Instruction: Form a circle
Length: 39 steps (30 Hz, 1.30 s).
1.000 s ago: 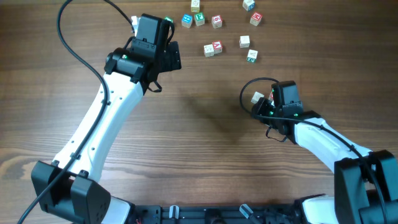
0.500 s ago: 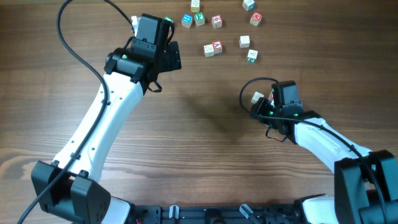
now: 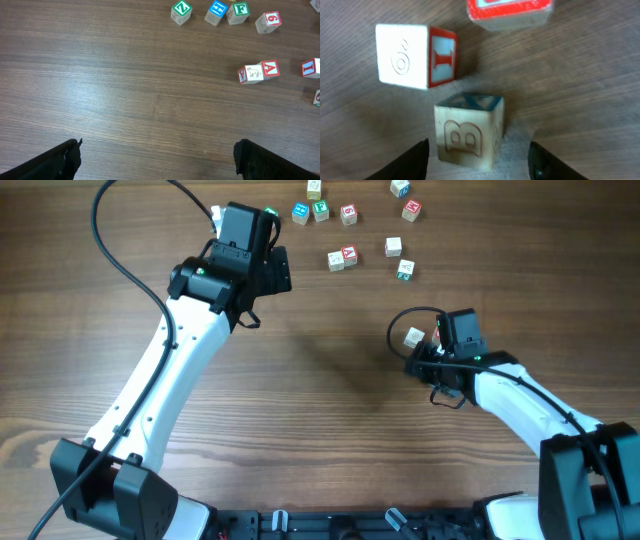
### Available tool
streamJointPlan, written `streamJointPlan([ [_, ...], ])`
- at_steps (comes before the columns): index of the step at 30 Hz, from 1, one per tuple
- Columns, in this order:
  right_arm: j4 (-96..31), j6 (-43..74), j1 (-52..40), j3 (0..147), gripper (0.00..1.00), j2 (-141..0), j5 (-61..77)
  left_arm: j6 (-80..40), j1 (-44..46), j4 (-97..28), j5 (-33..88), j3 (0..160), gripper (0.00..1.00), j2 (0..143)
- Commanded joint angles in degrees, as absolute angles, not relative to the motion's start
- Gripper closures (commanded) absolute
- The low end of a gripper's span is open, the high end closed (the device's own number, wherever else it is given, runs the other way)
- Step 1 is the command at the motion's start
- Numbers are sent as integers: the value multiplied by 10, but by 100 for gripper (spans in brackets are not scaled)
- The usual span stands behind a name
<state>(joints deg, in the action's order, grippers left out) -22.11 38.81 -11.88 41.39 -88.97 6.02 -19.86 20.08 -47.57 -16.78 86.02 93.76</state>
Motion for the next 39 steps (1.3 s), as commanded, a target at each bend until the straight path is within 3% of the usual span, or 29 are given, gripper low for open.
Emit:
streamJointPlan([
  [1,-290,390,-116,478,34,-892,65,-204,199,-474,-167,858,0,939],
  [8,-438,375,-116,626,14,-892,57,-204,199,-474,-167,858,0,939],
  [12,-429,375,-116,666,4,-892,-62,-204,199,-474,-167,858,0,939],
  [18,-365,310,-106,666,0,-946,-126,-204,199,-474,-168,858,0,939],
  [25,-324,314,-42,675,1,-1074,-63,-204,199,-474,-168,858,0,939],
  [28,-321,310,-28,675,9,-1075,-33,-204,199,-474,-168,858,0,939],
  [35,-313,284,-28,675,16,-1075,43,-204,199,-474,-168,858,0,939],
  [39,-314,267,-28,674,29,-1075,44,-204,199,-474,-168,858,0,939],
])
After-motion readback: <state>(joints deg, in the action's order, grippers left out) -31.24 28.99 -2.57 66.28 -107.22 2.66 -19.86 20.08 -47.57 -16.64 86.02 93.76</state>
